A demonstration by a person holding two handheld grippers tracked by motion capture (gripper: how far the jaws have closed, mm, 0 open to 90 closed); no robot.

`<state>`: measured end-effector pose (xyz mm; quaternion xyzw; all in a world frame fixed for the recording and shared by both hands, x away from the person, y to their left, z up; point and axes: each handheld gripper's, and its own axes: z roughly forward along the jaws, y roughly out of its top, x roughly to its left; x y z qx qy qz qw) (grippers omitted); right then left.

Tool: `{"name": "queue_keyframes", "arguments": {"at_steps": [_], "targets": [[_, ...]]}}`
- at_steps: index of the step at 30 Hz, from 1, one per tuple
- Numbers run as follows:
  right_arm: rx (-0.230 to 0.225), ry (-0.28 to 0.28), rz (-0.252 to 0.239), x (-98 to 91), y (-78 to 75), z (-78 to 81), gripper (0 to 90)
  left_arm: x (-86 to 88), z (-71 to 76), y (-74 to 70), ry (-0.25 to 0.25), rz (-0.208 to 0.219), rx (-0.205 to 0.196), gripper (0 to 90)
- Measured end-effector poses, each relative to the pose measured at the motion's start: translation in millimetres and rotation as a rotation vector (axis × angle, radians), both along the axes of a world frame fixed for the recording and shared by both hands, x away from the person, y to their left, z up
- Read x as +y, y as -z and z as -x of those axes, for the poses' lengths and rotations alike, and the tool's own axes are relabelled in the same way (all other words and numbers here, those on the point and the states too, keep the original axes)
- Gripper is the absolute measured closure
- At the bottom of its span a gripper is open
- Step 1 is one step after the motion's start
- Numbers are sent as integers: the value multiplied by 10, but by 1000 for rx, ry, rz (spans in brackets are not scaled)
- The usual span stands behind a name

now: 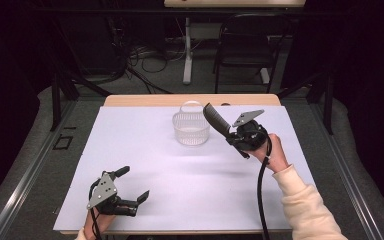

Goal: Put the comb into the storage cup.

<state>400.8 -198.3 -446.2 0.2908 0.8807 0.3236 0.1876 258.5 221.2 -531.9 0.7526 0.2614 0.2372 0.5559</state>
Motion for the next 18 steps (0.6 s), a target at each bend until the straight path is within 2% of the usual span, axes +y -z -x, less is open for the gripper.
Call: {"name": "queue_keyframes", "arguments": {"at_steps": [18], "targets": [[-14, -6, 19, 64, -99, -43, 727, -1, 3, -1, 1, 3, 1, 0]]}}
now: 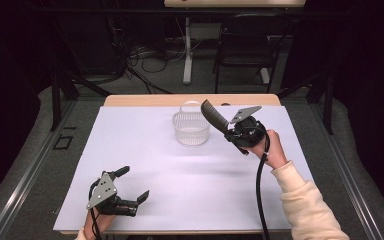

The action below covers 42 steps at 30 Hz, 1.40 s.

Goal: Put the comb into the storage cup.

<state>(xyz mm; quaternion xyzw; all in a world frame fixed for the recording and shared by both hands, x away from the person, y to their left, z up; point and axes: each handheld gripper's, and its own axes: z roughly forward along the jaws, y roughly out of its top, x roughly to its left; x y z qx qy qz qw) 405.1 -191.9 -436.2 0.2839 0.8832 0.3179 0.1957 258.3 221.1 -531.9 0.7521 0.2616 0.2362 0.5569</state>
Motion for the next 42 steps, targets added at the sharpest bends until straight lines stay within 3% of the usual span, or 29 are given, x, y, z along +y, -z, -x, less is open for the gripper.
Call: {"name": "queue_keyframes", "arguments": {"at_steps": [42], "targets": [[-41, -19, -12, 174, -127, -134, 727, 0, -3, 1, 1, 1, -1, 0]]}}
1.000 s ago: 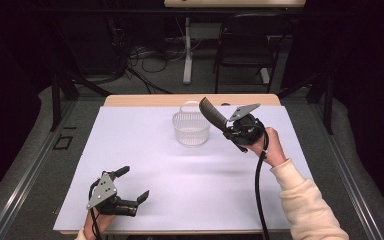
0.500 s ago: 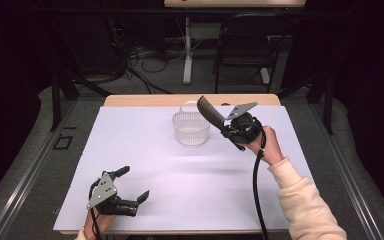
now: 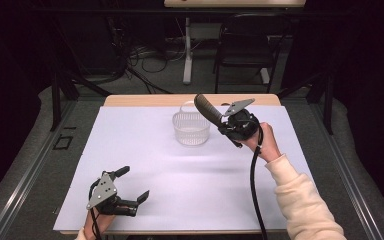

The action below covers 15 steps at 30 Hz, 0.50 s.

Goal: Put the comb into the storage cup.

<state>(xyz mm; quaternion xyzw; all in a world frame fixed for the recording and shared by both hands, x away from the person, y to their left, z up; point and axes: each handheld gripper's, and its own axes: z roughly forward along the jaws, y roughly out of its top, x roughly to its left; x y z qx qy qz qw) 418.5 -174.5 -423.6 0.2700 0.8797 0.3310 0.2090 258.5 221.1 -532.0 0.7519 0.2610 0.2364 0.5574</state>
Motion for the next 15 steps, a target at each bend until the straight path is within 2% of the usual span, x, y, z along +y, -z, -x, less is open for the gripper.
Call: {"name": "queue_keyframes", "arguments": {"at_steps": [15], "targets": [[-23, 3, -12, 79, -53, -35, 727, -2, 3, -3, -1, 1, -2, 0]]}}
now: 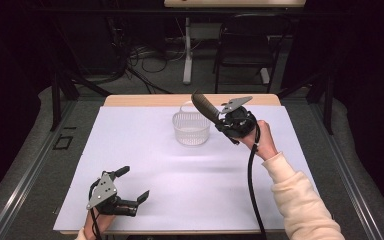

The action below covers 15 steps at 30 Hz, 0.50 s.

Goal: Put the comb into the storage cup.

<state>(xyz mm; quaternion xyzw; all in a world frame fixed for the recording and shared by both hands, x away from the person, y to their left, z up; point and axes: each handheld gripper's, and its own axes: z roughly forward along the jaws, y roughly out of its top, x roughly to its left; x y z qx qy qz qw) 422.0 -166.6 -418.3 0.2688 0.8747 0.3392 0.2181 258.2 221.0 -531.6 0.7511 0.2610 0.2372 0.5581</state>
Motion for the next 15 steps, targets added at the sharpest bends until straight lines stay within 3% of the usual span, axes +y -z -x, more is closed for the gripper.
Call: {"name": "queue_keyframes", "arguments": {"at_steps": [15], "targets": [[-20, -1, -29, 60, -15, -53, 727, 1, -3, 2, 0, 2, 0, 0]]}}
